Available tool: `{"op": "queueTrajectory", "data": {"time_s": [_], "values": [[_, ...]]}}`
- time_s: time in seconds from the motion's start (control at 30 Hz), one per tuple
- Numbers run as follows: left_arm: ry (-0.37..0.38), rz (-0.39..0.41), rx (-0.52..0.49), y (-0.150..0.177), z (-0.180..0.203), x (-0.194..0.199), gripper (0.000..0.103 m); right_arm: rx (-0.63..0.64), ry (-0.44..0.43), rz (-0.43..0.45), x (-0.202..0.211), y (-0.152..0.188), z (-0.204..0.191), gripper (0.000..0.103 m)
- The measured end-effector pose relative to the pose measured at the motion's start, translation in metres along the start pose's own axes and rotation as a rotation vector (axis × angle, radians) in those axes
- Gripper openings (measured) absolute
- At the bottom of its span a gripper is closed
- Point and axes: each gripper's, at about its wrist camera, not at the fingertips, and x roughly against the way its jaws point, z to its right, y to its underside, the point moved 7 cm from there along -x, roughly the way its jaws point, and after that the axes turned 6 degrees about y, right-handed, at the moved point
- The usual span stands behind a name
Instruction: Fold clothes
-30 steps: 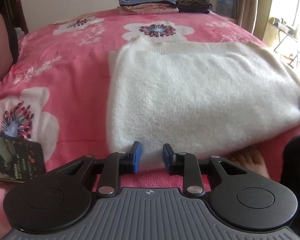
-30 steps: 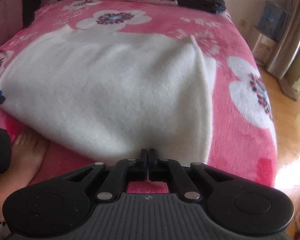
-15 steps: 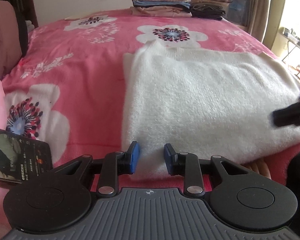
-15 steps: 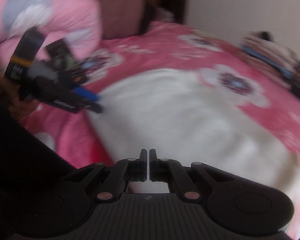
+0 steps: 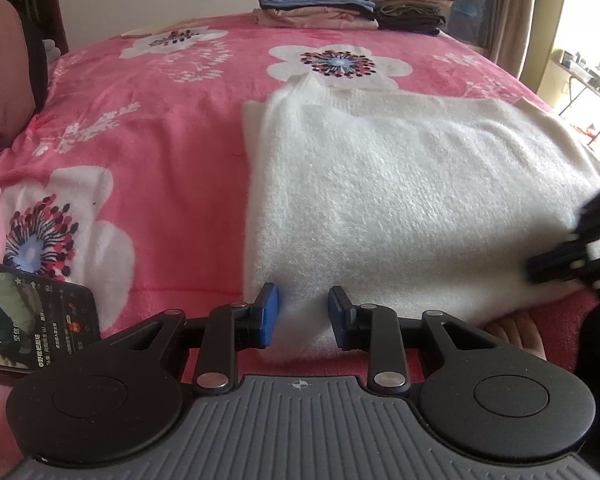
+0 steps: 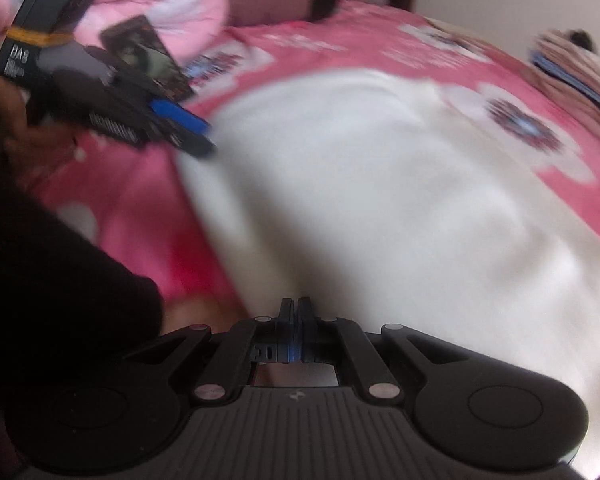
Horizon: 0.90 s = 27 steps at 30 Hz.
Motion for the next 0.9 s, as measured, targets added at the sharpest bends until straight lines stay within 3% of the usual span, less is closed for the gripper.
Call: {"op": "queueTrajectory", "data": {"time_s": [0.3, 0.47, 0.57, 0.7, 0.83, 0.9], "values": [[0.000, -0.002, -0.016, 0.000, 0.001, 0.001, 0.030, -0.216, 0.195, -0.053, 0.081, 0.087, 0.054, 0.000], [0.006, -0.003, -0.022, -0.001, 0.000, 0.003, 0.030, -0.346, 0.248, -0.054, 0.103, 0.121, 0.068, 0.000], [0.013, 0.013, -0.023, -0.006, 0.001, 0.015, 0.031, -0.407, 0.266, -0.049, 0.114, 0.120, 0.071, 0.000], [0.050, 0.083, -0.032, -0.021, 0.009, 0.033, 0.032, -0.374, 0.316, 0.027, 0.130, 0.091, 0.073, 0.000], [0.084, 0.105, -0.102, -0.035, 0.036, 0.016, 0.032, -0.337, 0.312, 0.123, 0.126, 0.051, 0.073, 0.001], [0.093, 0.092, -0.159, -0.037, 0.051, 0.001, 0.032, -0.319, 0.319, 0.121, 0.108, 0.039, 0.074, 0.001]]}}
